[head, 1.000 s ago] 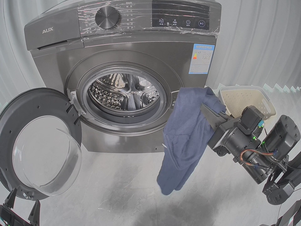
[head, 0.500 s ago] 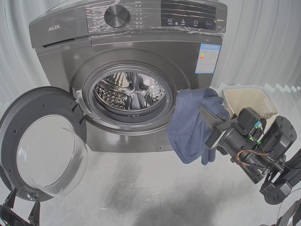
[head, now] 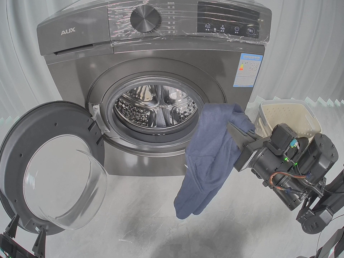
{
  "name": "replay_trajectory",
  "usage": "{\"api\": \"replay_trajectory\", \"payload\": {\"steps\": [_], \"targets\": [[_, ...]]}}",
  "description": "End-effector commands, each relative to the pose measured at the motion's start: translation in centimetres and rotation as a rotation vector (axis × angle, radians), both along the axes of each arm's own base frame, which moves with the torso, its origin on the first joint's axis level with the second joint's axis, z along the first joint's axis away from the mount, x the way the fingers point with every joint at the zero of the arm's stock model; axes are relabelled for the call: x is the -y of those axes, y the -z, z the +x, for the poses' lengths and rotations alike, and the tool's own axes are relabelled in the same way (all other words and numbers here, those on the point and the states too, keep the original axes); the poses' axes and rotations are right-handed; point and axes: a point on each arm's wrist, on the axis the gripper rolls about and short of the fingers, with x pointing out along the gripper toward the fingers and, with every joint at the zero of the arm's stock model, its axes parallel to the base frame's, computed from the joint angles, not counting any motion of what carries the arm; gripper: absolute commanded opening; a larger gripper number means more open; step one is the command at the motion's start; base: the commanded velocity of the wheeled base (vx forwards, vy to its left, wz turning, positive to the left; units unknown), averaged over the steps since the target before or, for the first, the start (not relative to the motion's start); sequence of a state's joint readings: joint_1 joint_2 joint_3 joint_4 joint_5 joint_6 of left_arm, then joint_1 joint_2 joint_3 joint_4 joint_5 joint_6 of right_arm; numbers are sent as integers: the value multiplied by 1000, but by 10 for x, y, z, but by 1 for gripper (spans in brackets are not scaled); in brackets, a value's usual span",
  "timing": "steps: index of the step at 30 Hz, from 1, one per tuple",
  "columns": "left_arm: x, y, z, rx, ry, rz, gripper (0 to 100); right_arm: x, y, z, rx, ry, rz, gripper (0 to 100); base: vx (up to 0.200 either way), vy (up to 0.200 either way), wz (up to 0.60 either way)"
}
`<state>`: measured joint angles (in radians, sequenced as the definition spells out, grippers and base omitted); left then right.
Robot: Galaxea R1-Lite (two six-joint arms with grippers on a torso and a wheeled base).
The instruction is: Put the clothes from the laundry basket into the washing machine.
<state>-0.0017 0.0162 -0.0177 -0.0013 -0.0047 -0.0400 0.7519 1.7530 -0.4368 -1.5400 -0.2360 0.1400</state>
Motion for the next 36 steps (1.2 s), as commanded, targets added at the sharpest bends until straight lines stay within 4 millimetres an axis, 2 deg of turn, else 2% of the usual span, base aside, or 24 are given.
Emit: {"api": "replay_trajectory", "payload": {"steps": [1,14,23,28,36], "targets": [[0,5,0,-1,0,0,100,-1,1,0,-3,-4,-4,0,0,0,0],[0,5,0,-1,-2,5,100,-7,9,2,-24,-16,-24,0,0,0,0],[0,5,0,-2,1,51,100,-14,2,4,-3,-29,-11,0,0,0,0],[0,5,0,1,4,51,100,-32,0,9,12,-51,12,0,0,0,0],[1,5,0,6,52,80,100,-41,1,7,17,-84,18,0,0,0,0]]}}
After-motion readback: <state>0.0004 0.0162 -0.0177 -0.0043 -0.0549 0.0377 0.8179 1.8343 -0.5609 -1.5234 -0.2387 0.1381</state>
